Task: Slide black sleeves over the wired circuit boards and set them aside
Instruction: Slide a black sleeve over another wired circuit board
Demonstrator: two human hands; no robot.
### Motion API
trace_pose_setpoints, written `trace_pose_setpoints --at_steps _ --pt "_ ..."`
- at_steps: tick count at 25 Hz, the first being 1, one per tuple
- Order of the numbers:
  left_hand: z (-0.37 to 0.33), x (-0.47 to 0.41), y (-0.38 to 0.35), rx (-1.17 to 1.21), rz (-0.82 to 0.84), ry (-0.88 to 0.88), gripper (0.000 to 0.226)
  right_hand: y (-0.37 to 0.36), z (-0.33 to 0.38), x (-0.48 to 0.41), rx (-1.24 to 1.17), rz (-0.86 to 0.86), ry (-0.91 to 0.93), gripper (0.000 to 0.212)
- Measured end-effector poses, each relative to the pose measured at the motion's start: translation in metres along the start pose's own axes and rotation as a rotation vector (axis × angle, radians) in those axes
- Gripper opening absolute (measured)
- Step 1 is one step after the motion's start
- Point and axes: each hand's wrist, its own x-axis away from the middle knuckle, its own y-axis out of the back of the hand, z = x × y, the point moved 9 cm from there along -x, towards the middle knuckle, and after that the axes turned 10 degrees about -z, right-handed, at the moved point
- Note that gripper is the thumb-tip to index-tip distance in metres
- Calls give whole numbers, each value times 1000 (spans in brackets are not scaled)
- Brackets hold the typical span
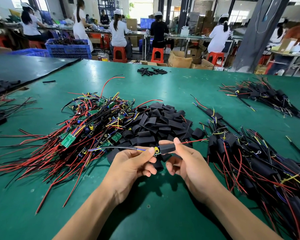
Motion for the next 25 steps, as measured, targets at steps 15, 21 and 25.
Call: trace_pose_setpoints --at_steps 15,21,25 --pt "21 -3 3 212 -36 252 9 -8 -6 5 4 7 -56 47" --pt "10 1 -6 96 86 154 20 1 -5 4 -172 -91 -143 41" --pt "1 -1 -3 22 41 -28 27 0 -12 6 -224 -92 -258 35"
